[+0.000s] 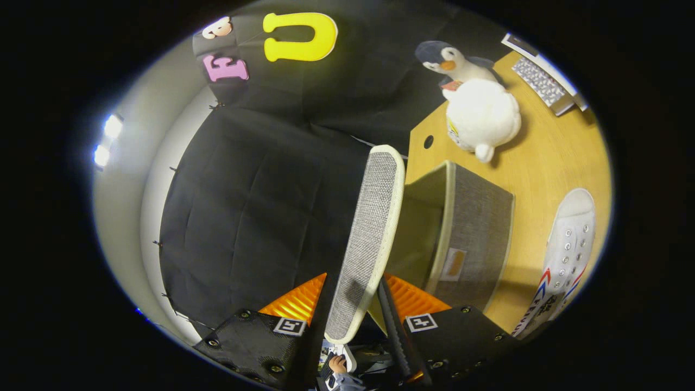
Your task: Open the storage box then place both shoes into the box .Put the left shoe in first, then the right shoe, with the right side of both shoes facing outward in a uniform manner.
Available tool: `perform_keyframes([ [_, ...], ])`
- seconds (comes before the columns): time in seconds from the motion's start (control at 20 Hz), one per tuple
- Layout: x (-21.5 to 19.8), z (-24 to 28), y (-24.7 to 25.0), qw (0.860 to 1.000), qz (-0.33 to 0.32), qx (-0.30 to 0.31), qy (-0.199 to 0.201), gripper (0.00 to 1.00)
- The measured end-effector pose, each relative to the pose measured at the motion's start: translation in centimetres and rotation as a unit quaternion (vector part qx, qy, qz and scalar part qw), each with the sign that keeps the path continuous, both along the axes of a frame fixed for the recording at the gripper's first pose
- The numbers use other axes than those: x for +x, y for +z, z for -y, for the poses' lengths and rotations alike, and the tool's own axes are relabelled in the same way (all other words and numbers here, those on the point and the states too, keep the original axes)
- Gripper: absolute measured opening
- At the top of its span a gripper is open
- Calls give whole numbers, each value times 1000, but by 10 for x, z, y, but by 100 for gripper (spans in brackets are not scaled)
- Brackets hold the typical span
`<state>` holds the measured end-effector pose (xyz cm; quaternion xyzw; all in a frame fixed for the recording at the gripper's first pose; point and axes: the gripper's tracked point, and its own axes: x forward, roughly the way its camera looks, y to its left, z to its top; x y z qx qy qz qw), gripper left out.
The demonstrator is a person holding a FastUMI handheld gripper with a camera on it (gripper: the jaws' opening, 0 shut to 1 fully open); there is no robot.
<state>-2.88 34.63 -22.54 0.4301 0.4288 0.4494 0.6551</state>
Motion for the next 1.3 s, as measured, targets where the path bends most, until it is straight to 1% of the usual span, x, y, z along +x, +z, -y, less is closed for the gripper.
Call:
perform_keyframes([
  [0.2,8,-27,34,999,27,0,19,52],
  [0.45,19,-69,50,998,38,-21,40,52],
  [0.6,29,-107,68,998,33,-18,45,52],
  [0.8,32,-172,80,994,66,-52,70,52],
  [0.9,33,-207,77,991,82,-69,82,52],
  [1.0,28,-234,69,989,77,-82,98,52],
  [1.1,24,-255,51,986,70,-102,112,52],
  [1.3,13,-271,28,984,46,-117,124,52],
])
